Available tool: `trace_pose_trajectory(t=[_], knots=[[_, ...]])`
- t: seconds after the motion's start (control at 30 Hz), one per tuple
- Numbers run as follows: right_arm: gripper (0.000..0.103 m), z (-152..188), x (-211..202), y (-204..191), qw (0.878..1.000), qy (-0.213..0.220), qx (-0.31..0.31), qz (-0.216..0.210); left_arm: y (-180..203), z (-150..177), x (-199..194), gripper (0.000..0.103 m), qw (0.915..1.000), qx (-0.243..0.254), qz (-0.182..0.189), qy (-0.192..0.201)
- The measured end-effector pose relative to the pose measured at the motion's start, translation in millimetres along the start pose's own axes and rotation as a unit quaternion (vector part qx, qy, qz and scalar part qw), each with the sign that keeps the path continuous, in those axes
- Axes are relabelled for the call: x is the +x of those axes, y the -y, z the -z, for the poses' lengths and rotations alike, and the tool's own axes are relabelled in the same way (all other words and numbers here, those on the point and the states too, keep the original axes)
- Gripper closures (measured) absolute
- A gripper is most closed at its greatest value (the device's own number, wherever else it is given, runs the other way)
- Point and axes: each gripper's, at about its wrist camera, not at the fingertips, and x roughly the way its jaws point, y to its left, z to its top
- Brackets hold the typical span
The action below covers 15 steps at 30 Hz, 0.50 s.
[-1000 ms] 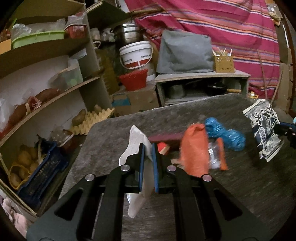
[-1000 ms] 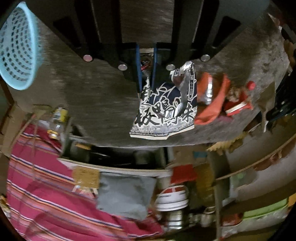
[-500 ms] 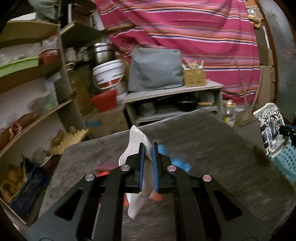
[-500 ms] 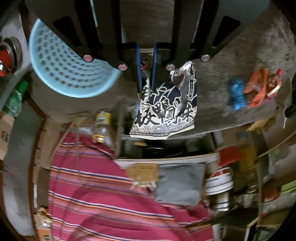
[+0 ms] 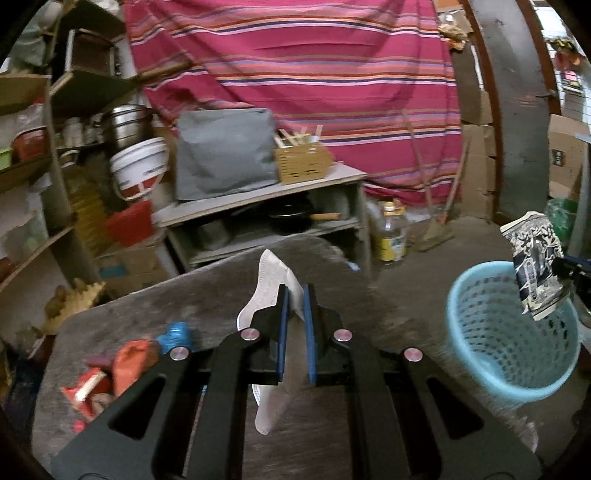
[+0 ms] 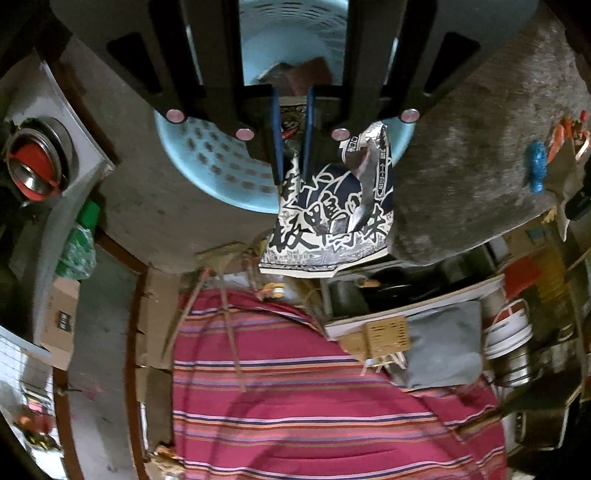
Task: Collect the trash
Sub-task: 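Carry the snack bag and tissue over the blue basket and release both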
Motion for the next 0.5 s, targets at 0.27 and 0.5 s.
trace_pose_trajectory(t=[0.27, 0.5], knots=[[0.092, 8.3, 14.0, 40.7, 0.999, -0.017, 0.027, 0.011, 62.8, -6.7, 25.7, 0.096, 0.9978, -0.007, 0.064, -0.016], [0.093, 11.5, 32.1, 43.1, 0.999, -0.032, 0.031, -0.001, 109.2, -11.1, 41.4, 0.096, 0.9946, -0.006, 0.099, -0.028]])
